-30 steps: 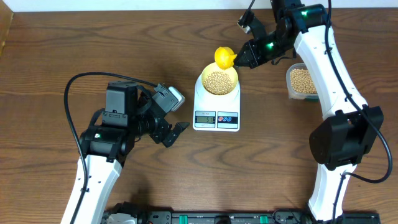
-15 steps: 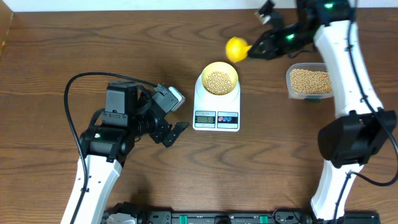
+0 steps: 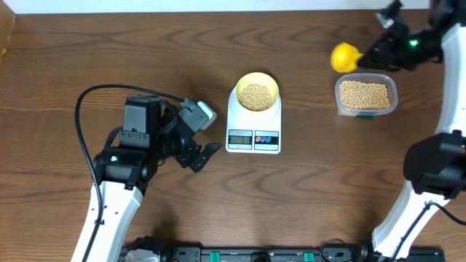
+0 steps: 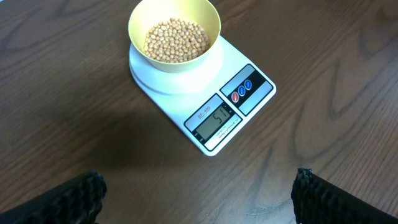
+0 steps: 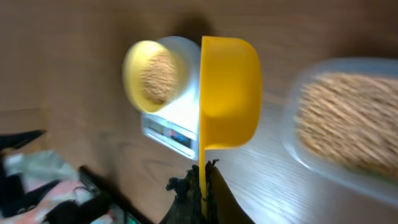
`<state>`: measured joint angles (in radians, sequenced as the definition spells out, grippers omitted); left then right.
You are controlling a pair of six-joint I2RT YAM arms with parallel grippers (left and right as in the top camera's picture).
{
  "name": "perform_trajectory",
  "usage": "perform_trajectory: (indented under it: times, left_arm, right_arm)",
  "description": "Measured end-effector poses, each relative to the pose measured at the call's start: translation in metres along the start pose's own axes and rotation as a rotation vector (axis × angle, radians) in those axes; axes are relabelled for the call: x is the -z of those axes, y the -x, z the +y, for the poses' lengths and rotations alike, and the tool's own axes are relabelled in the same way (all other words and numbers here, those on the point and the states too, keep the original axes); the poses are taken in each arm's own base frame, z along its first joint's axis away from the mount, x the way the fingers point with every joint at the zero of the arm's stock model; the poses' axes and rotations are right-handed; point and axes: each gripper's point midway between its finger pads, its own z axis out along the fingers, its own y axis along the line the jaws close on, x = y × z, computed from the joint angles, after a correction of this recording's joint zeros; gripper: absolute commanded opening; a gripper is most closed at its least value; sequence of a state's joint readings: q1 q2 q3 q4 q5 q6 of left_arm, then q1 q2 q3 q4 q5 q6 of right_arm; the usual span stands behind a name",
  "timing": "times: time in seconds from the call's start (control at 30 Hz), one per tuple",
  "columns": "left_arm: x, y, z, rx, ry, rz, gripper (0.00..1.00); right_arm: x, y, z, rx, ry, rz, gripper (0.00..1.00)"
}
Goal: Scoop item into bowl and weigh 50g on scale
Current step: 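Carry the empty scoop right back to the tub, then lower the scoop into the soybean tub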
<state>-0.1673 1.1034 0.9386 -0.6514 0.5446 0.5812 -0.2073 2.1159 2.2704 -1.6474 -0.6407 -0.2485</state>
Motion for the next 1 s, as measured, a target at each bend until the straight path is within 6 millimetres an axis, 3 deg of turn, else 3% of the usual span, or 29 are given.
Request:
perform_trajectory:
  times: [0.13, 0.3, 0.47, 0.67, 1.0]
  left_arm:
    - [0.000, 0.000, 0.000, 0.000, 0.000, 0.000, 0.97]
    - [0.000, 0.000, 0.000, 0.000, 0.000, 0.000, 0.98]
    - [0.000, 0.000, 0.000, 0.000, 0.000, 0.000, 0.98]
    - [0.000, 0.000, 0.000, 0.000, 0.000, 0.000, 0.97]
    - [0.000, 0.000, 0.000, 0.000, 0.000, 0.000, 0.98]
  right_arm:
    - [0.009, -0.017, -0.037, -0.042, -0.185, 0.070, 0.01]
    - [0.007, -0.024, -0.056, -0.001, -0.396, 0.145, 0.01]
    - [-0.010, -0.018, -0.055, 0.069, -0.566, 0.179, 0.01]
    - [-0.028, -0.023, -0.048, 0.150, -0.703, 0.253, 0.01]
    - [-0.037, -0.024, -0.036, 0.204, -0.768, 0.275, 0.01]
